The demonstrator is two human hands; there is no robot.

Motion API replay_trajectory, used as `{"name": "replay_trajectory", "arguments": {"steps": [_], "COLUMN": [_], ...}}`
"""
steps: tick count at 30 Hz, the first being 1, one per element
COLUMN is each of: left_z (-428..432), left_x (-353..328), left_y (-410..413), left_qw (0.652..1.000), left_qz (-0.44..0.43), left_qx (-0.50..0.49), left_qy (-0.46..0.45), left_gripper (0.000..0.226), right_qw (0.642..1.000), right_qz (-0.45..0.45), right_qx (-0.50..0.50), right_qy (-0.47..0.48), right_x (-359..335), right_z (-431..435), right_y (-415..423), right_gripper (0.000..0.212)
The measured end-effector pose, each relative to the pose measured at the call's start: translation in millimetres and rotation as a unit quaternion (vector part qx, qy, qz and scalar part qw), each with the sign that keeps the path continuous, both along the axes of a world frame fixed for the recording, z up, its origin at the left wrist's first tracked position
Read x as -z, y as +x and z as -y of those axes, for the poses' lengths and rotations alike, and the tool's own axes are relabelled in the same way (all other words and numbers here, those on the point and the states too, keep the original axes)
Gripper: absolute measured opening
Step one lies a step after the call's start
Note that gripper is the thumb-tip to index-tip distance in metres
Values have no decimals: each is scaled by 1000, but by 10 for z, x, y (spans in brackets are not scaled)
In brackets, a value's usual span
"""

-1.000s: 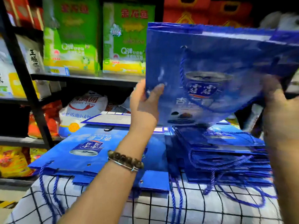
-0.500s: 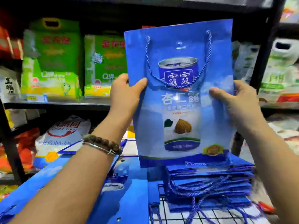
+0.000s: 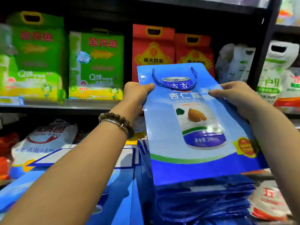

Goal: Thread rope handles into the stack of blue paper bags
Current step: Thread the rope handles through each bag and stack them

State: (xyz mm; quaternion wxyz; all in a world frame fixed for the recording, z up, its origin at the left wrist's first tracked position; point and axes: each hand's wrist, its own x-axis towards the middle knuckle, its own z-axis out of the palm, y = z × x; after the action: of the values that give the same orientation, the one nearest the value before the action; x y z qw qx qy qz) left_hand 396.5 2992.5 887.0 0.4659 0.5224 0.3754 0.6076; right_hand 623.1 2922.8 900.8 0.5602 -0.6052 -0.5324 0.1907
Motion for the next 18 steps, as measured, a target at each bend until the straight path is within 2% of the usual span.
{"name": "replay_trajectory", "arguments": {"steps": [2,5,8,10,12,13,14,16,18], "left_z": [-88,-232,-329,-390,-345,-392,-404,-184,78], "left_x": [139,579,1037,1290,1445,1551,1605,1488,1387], "left_y": [47,99,148,177,240,285,308,304,313], "left_qw": [1000,996,989,985,975,961,936,858,796], "left_qz": [-9,-40,-75,-113,-191,-257,-341,-508,-597], "left_qx": [11,23,7,13,38,41,36,46,96], "left_qy": [-12,-80,-127,-127,-105,-89,-81,-59,-38], "left_gripper": [15,15,3,21,58,81,94,84,66], "right_qw": [1000,995,987,981,965,949,930,907,892], "right_qz": [6,14,17,34,106,169,227,297,336], "right_qx": [6,23,37,61,92,107,123,143,150], "right_qy": [-30,-99,-156,-181,-220,-245,-260,-264,-262], "right_x": [134,530,1010,1277,1464,1525,1577,1659,1702], "right_z": [-114,-270,-379,-456,-523,-536,-548,-572,-596], "right_y": [77,192,255,291,306,304,298,282,240], "right_gripper": [5,10,16,26,36,39,40,41,40]}}
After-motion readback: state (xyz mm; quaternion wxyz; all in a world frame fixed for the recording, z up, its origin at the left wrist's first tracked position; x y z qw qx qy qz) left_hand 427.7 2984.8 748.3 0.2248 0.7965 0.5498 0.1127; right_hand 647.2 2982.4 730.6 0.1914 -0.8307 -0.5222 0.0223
